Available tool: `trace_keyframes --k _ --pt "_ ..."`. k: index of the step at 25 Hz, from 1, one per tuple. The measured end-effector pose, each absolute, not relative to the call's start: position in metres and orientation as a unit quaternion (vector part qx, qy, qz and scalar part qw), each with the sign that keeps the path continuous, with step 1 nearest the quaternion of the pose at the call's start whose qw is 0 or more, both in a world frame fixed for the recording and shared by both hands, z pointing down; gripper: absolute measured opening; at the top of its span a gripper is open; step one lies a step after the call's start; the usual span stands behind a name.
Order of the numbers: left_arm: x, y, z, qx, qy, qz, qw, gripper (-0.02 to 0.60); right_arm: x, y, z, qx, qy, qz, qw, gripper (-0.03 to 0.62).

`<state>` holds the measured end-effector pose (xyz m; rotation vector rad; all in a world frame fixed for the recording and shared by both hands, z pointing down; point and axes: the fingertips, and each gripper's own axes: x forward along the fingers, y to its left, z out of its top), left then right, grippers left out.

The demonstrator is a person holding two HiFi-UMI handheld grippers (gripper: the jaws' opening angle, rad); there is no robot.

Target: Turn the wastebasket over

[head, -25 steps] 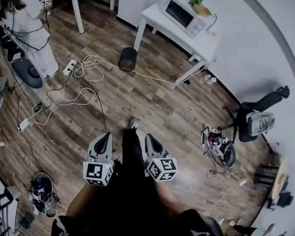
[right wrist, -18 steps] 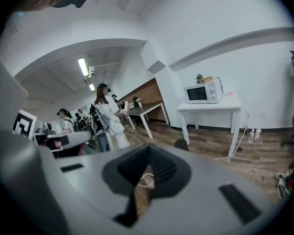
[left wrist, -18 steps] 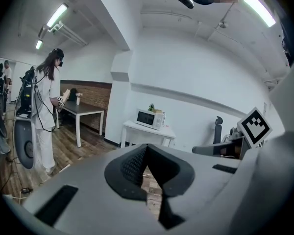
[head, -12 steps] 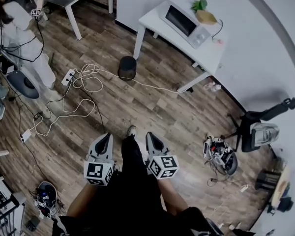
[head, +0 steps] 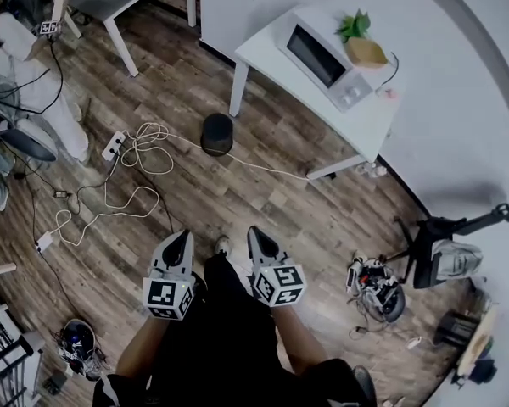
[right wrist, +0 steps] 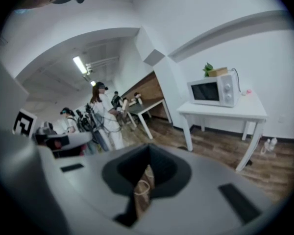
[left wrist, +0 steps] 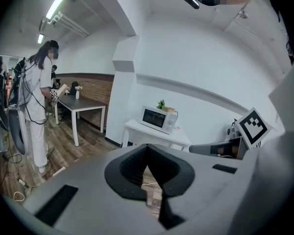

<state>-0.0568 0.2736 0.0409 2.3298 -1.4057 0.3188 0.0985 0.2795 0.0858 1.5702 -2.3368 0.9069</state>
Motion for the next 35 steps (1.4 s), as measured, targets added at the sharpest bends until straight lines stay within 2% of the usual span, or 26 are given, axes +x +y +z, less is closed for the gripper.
trace_keyframes --k 12,23,35 --pt "-0.058 0.164 0.103 0.821 -0.512 0.131 0.214 0.029 0.120 0.159 0.154 0.527 -0.779 0.324 0.105 0.029" --pt "-0.062 0.054 0.209 0.819 -0.496 0.141 0.251 0.029 0.104 0.066 0.259 0.536 -0.754 0.361 0.118 0.029" --pt "-0.076 -0.039 0.364 0.818 -0.471 0.165 0.286 0.029 0.085 -0.035 0.401 0.535 -0.745 0.379 0.125 0.030"
